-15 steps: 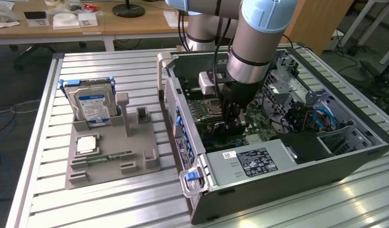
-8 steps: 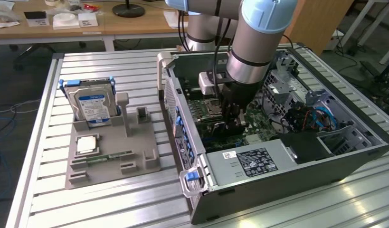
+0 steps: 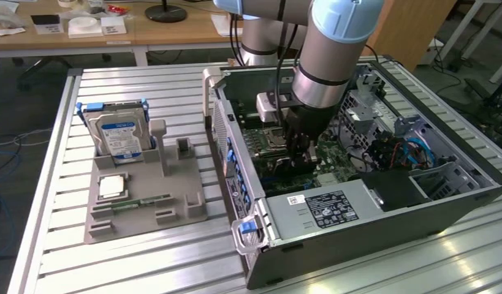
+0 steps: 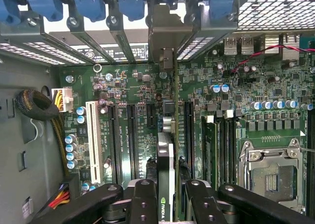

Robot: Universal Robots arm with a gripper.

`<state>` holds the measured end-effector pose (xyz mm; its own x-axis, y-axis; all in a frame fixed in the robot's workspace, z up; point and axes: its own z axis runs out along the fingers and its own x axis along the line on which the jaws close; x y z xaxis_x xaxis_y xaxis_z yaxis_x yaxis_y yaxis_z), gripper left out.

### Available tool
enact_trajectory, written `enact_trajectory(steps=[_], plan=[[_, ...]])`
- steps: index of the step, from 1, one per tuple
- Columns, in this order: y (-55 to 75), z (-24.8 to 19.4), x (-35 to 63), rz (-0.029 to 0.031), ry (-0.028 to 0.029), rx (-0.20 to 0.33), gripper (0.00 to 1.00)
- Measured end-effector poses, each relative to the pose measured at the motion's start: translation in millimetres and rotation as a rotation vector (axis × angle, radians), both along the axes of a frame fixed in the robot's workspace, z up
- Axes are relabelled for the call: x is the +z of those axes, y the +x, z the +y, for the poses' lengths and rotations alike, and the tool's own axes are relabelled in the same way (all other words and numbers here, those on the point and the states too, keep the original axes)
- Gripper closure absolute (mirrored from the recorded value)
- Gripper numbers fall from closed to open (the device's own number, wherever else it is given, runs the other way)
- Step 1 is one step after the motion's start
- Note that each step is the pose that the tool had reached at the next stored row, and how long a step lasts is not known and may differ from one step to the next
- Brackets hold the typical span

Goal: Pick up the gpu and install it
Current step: 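Insert the gpu into the slot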

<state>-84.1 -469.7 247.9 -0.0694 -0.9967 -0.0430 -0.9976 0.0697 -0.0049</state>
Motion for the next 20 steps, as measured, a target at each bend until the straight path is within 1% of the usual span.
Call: enact_trajectory(steps=[4, 12, 20], plan=[[0.0, 0.0, 1.6, 0.0001, -0.0003, 0.003, 0.73], [0.0, 0.0, 1.7, 0.0000, -0.0005, 0.016, 0.73], [-0.2, 0.8, 1.6, 0.0000, -0.0004, 0.017, 0.73]])
